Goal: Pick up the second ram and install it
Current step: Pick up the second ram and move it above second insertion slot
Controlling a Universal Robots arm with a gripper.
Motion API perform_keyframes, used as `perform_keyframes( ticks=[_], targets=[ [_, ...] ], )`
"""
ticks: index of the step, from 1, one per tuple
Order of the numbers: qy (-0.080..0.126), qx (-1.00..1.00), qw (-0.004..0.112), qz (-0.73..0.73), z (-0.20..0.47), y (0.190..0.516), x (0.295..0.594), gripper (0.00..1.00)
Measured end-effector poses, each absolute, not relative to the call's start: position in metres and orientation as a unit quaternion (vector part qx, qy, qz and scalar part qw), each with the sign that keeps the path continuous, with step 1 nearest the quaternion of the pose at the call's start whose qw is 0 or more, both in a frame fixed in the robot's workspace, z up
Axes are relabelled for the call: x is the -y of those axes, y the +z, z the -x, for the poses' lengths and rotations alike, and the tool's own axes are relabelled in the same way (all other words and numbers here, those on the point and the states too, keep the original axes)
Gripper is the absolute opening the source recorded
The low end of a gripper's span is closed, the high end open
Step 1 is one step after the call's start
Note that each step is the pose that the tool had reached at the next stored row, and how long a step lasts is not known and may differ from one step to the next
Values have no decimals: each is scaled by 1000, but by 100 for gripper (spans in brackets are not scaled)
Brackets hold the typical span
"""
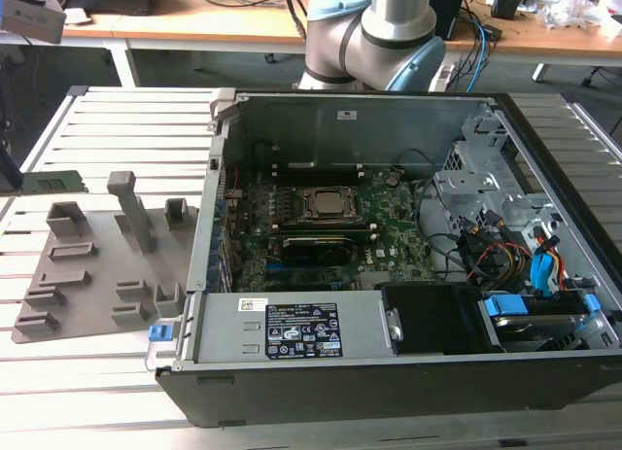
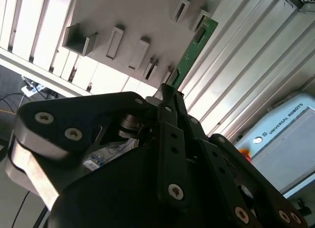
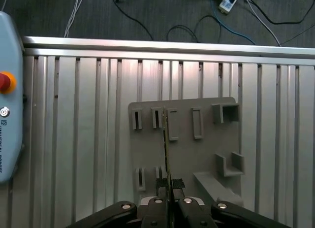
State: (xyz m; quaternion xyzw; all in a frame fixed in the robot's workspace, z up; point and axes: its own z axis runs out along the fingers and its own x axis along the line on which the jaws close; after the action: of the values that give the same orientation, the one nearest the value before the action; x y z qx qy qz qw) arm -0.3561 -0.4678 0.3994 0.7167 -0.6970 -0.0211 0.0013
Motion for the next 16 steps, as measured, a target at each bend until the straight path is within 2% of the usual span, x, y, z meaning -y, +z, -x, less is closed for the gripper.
perform_keyframes(
  ticks=[8, 16],
  targets=[
    [-21, 697, 1, -717, 356, 416, 468, 14],
    [-21, 697, 1, -717, 335, 416, 468, 14]
  ],
)
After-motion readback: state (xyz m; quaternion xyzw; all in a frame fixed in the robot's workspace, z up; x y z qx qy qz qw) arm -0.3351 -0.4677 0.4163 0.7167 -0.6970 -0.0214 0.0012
